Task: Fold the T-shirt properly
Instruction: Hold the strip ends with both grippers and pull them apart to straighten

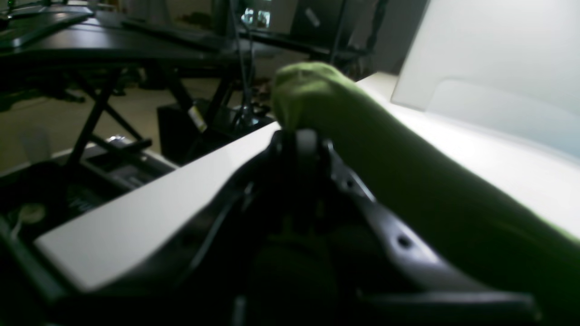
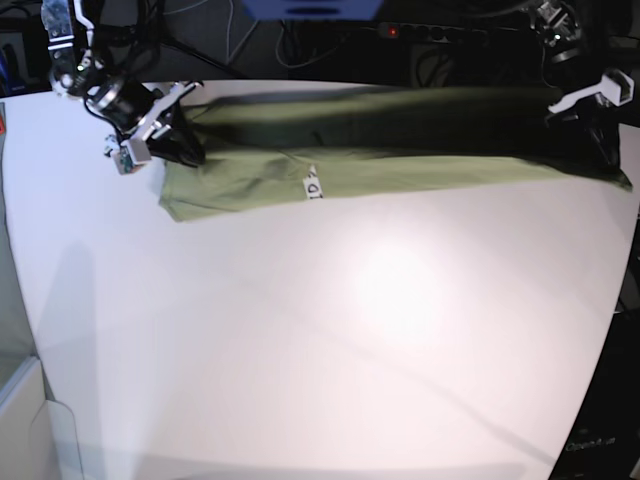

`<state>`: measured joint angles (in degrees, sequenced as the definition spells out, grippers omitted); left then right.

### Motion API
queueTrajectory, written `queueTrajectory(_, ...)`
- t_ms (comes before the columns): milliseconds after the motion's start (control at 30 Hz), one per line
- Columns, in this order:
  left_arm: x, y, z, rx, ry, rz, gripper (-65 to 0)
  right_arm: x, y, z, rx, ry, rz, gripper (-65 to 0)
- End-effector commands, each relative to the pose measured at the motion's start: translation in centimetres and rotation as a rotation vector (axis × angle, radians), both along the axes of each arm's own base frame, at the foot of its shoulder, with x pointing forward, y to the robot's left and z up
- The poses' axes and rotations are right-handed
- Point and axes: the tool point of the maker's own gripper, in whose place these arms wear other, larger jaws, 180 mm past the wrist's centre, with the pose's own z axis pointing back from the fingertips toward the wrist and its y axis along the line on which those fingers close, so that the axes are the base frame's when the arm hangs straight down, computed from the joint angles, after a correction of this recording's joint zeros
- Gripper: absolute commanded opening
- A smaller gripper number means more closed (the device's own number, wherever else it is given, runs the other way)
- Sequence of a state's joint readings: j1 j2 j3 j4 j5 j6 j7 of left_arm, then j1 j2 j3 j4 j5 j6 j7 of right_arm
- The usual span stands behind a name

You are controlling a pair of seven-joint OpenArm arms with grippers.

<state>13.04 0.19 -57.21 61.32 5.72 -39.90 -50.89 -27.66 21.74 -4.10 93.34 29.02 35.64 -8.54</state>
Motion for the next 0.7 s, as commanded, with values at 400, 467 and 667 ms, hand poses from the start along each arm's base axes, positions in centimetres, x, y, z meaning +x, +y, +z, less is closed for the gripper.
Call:
queueTrajectory(400,-0.66,-0.02,1.19,0.014,-0.056,0.021,-62.3,0.99,0.01,0.88,-0.001,-0.025,0.011,-64.6)
queueTrajectory(467,-0.72,-0.06,1.13,0.013,-0.053,0.019,-62.3,0.92,0.0,0.77,-0.005,-0.018,0.013,-64.6)
queueTrajectory(667,-1.33,-0.07,0.7,0.01,-0.033,0.02,-62.5,1.01,-0.04,0.77,-0.009,-0.017,0.014,-64.6)
